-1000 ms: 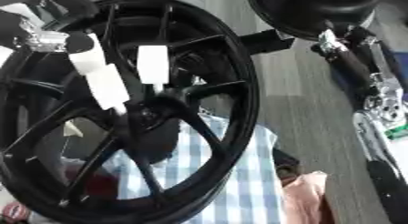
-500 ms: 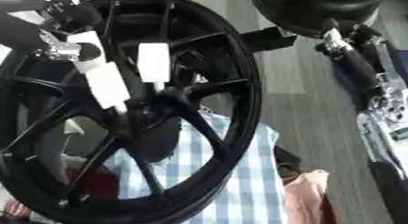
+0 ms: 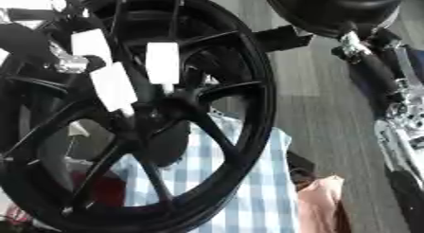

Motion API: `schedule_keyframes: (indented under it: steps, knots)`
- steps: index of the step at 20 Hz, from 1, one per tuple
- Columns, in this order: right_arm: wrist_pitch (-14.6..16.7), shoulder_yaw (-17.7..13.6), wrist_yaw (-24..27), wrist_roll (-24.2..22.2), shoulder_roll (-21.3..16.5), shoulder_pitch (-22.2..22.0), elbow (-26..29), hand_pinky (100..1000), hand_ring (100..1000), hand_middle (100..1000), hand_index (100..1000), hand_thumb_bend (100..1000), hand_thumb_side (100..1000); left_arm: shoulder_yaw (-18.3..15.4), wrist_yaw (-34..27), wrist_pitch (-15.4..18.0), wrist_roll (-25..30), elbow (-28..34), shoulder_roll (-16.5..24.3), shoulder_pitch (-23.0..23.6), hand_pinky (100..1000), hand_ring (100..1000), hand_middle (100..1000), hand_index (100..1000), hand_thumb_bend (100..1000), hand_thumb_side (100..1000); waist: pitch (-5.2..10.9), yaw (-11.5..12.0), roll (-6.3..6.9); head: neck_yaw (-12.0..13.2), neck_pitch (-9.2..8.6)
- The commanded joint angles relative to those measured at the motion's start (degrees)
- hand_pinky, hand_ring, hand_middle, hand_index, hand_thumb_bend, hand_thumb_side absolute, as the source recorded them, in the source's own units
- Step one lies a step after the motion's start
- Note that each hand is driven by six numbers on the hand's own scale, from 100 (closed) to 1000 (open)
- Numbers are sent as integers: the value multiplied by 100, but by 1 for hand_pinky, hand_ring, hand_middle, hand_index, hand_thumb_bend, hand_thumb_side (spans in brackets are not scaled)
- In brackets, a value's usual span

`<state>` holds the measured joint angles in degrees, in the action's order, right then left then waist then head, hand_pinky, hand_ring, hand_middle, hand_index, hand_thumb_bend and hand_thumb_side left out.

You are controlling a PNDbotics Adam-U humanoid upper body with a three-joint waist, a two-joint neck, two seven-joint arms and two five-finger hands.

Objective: Pull the pin out of the wheel hub.

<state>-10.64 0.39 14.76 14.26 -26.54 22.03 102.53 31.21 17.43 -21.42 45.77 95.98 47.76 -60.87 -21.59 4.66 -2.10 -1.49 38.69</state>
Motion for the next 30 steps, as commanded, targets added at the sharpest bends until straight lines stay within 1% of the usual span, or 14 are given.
schedule_keyframes:
  steps: [1,3,6,7,8,14,16,18,21,22,24,27,28,30]
  knots:
    - [31,-35,34,13,-95,21,35,787,629,623,669,182,459,-71,122,-57,175,30,89,-47,740,704,661,802,333,533,97,-4,6,27,-51]
    - [34,-37,40,18,-88,15,29,787,629,623,669,183,459,-93,140,-60,180,38,89,-36,720,670,624,773,308,523,98,-3,3,31,-49]
    - [42,-37,65,26,-70,0,11,787,629,623,669,184,460,-141,47,-120,32,64,75,-34,666,583,540,685,159,470,103,0,-3,35,-54]
    - [43,-37,69,27,-66,-9,2,788,629,623,669,185,460,-161,-12,-165,-64,74,73,-34,657,573,528,673,117,446,106,1,-6,38,-55]
    - [44,-39,70,28,-64,-19,-7,788,629,623,669,185,460,-177,-81,-215,-174,87,74,-30,650,564,517,661,100,430,109,2,-8,40,-54]
    - [42,-53,65,39,-66,-64,-36,788,630,624,669,186,461,-350,-440,-516,-833,236,159,5,627,528,410,544,100,453,140,13,-13,40,-41]
    - [43,-59,64,43,-76,-73,-34,788,630,624,669,187,460,-504,-562,-580,-1035,365,231,17,624,518,380,516,100,440,151,26,-15,30,-33]
    - [47,-69,62,48,-92,-81,-24,788,630,624,670,186,460,-713,-685,-636,-1204,512,340,49,624,516,376,513,100,429,161,45,-19,12,-30]
    - [53,-96,47,57,-135,-98,14,788,630,624,670,185,460,-1202,-887,-620,-1508,739,644,235,624,513,371,510,100,421,166,94,-28,-46,-18]
    - [52,-107,42,63,-146,-104,25,788,630,624,670,185,460,-1385,-977,-608,-1629,816,773,356,625,512,370,510,100,425,164,107,-30,-66,-18]
    - [55,-137,33,87,-169,-121,44,788,630,624,670,184,461,-1870,-1196,-585,-1975,926,1101,740,625,510,366,508,100,428,159,142,-42,-118,-11]
    - [74,-213,21,150,-193,-145,82,788,630,624,670,184,457,-2737,-1490,-561,-2686,803,1598,1672,628,510,370,517,100,446,141,205,-73,-193,-15]
    - [83,-244,21,178,-197,-148,98,788,630,624,670,184,456,-3014,-1595,-548,-2943,692,1710,2026,628,511,372,519,100,447,135,220,-83,-208,-19]
    - [101,-319,25,248,-199,-152,125,788,630,624,670,184,454,-3474,-1814,-508,-3426,418,1789,2707,633,520,393,544,100,473,123,258,-119,-257,-37]
